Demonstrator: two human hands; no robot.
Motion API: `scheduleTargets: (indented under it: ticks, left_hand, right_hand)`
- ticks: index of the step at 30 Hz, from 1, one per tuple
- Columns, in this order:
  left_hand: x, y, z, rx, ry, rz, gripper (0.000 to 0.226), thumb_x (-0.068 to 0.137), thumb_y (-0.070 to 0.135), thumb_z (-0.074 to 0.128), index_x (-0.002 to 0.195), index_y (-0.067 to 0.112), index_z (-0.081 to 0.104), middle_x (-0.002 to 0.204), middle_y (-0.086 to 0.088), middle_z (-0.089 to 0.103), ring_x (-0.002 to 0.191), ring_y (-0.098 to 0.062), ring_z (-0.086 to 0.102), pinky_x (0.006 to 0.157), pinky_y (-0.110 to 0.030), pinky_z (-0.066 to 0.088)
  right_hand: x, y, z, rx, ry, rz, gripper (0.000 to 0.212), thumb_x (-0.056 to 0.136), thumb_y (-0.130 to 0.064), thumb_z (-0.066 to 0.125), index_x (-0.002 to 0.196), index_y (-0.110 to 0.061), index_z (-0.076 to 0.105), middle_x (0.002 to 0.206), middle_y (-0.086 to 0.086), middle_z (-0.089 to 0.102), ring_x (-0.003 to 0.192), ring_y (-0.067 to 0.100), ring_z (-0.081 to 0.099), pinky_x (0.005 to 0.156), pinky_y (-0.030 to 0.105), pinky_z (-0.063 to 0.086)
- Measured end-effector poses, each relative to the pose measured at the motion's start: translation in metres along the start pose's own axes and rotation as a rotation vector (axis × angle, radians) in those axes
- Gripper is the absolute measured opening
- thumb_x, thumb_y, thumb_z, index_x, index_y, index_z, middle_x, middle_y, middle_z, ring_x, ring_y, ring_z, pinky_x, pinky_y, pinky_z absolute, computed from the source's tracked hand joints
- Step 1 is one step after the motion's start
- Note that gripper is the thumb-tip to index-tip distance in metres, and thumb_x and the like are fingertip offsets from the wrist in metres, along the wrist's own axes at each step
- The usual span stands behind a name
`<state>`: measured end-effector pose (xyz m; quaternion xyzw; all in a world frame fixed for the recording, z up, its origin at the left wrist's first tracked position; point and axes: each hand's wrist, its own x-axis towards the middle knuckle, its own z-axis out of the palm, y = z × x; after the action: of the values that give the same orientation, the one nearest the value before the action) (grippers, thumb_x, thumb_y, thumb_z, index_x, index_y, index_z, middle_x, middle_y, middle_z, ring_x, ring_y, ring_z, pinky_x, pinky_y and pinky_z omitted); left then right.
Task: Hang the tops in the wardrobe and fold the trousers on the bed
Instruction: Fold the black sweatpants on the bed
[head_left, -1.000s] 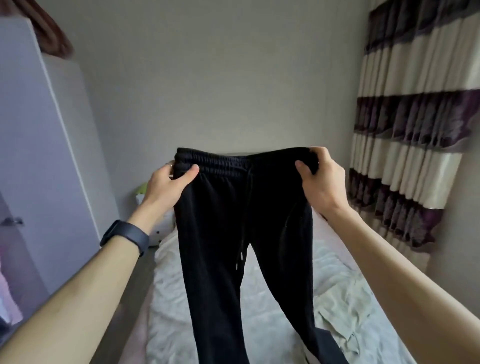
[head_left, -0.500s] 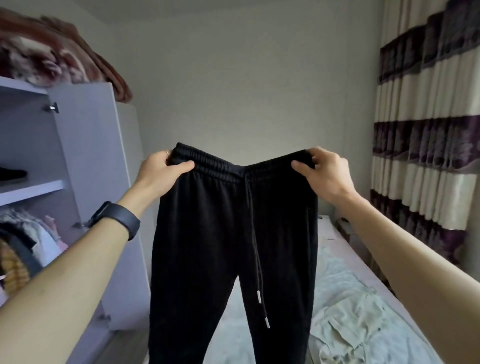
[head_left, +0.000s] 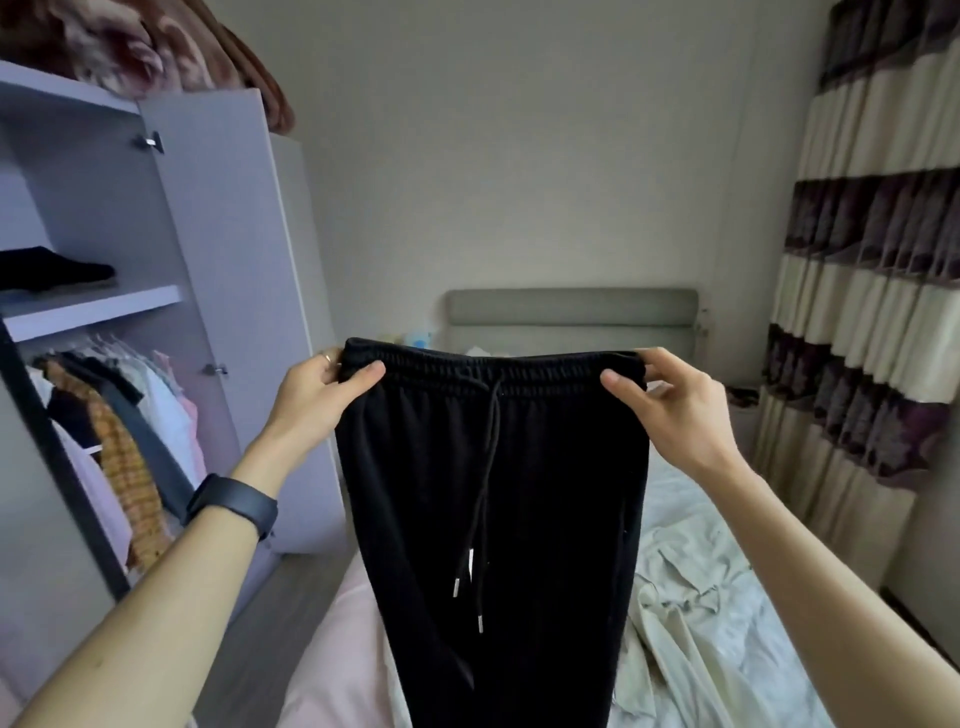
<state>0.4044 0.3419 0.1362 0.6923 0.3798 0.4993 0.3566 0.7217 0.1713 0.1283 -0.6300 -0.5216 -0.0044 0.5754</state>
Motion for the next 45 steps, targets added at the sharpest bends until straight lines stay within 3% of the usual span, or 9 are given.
scheduleTargets:
  ticks: [2,6,12,22,28,32,37,42,45]
  left_hand:
    - [-0.02,-0.015,0.0,-0.007,-0.008,-0.025,0.013,0.09,0.036,0.074,0.101,0.029,0.072,0.101,0.018,0.076,0.099,0.001,0.069,0.09,-0.021,0.05]
    - [-0.062,-0.049,0.007,-0.09,-0.018,-0.064,0.008,0.091,0.028,0.073,0.098,0.024,0.072,0.095,0.015,0.077,0.089,0.003,0.069,0.074,-0.008,0.05]
    - [-0.117,-0.118,0.013,-0.079,-0.052,-0.215,0.007,0.088,0.028,0.077,0.094,0.024,0.076,0.097,0.009,0.078,0.096,-0.009,0.071,0.095,-0.032,0.054]
    - [-0.079,-0.139,0.019,-0.17,-0.029,-0.268,0.017,0.088,0.022,0.077,0.104,0.018,0.074,0.106,0.003,0.077,0.105,-0.016,0.071,0.095,-0.032,0.054]
    - [0.018,-0.156,0.026,-0.176,-0.053,-0.232,0.014,0.087,0.021,0.078,0.101,0.021,0.075,0.102,0.006,0.077,0.102,-0.012,0.072,0.087,-0.022,0.054]
    - [0.104,-0.172,0.035,-0.216,-0.09,-0.165,0.013,0.088,0.02,0.077,0.1,0.022,0.075,0.102,0.006,0.078,0.101,-0.012,0.072,0.086,-0.022,0.054]
    - [0.196,-0.207,0.059,-0.188,-0.117,-0.132,0.008,0.089,0.025,0.076,0.097,0.025,0.074,0.1,0.011,0.077,0.099,-0.005,0.071,0.082,-0.018,0.053]
    - [0.264,-0.288,0.098,-0.046,-0.201,-0.234,0.016,0.087,0.033,0.078,0.1,0.025,0.075,0.099,0.01,0.077,0.096,-0.005,0.071,0.092,-0.029,0.056]
    - [0.293,-0.33,0.126,-0.001,-0.255,-0.307,0.014,0.089,0.026,0.077,0.098,0.017,0.073,0.1,0.0,0.076,0.088,-0.007,0.07,0.079,-0.019,0.055]
  right_hand:
    - [-0.024,0.011,0.005,0.032,0.021,0.033,0.01,0.089,-0.037,0.075,0.097,-0.036,0.07,0.078,-0.013,0.066,0.056,-0.002,0.061,0.058,0.006,0.042]
    - [-0.078,0.037,0.016,0.065,0.043,0.112,0.008,0.09,-0.037,0.075,0.096,-0.035,0.071,0.072,-0.015,0.064,0.053,0.002,0.059,0.056,0.008,0.041]
    - [-0.155,0.076,0.04,0.024,0.008,0.204,0.009,0.088,-0.039,0.076,0.095,-0.04,0.07,0.077,-0.022,0.066,0.063,0.005,0.06,0.065,0.018,0.047]
    - [-0.126,0.094,0.074,0.084,0.108,0.203,0.014,0.086,-0.044,0.076,0.099,-0.038,0.072,0.082,-0.013,0.067,0.079,0.03,0.063,0.079,0.053,0.055]
    - [-0.041,0.112,0.115,0.08,0.11,0.167,0.01,0.088,-0.039,0.077,0.096,-0.042,0.071,0.082,-0.026,0.064,0.073,0.01,0.056,0.077,0.04,0.053]
    - [0.033,0.128,0.149,0.06,0.161,0.117,0.014,0.088,-0.039,0.076,0.093,-0.049,0.068,0.078,-0.029,0.061,0.072,0.009,0.055,0.074,0.038,0.053]
    - [0.116,0.16,0.194,-0.05,0.187,0.153,0.014,0.089,-0.039,0.075,0.101,-0.035,0.069,0.078,-0.028,0.062,0.062,-0.002,0.054,0.068,0.012,0.043]
    - [0.149,0.224,0.248,-0.132,0.098,0.282,0.014,0.09,-0.042,0.073,0.101,-0.035,0.067,0.09,-0.017,0.068,0.065,-0.004,0.061,0.067,0.019,0.05]
    - [0.163,0.271,0.274,-0.205,0.022,0.343,0.01,0.091,-0.045,0.071,0.096,-0.039,0.064,0.092,-0.018,0.07,0.07,0.001,0.064,0.07,0.031,0.053]
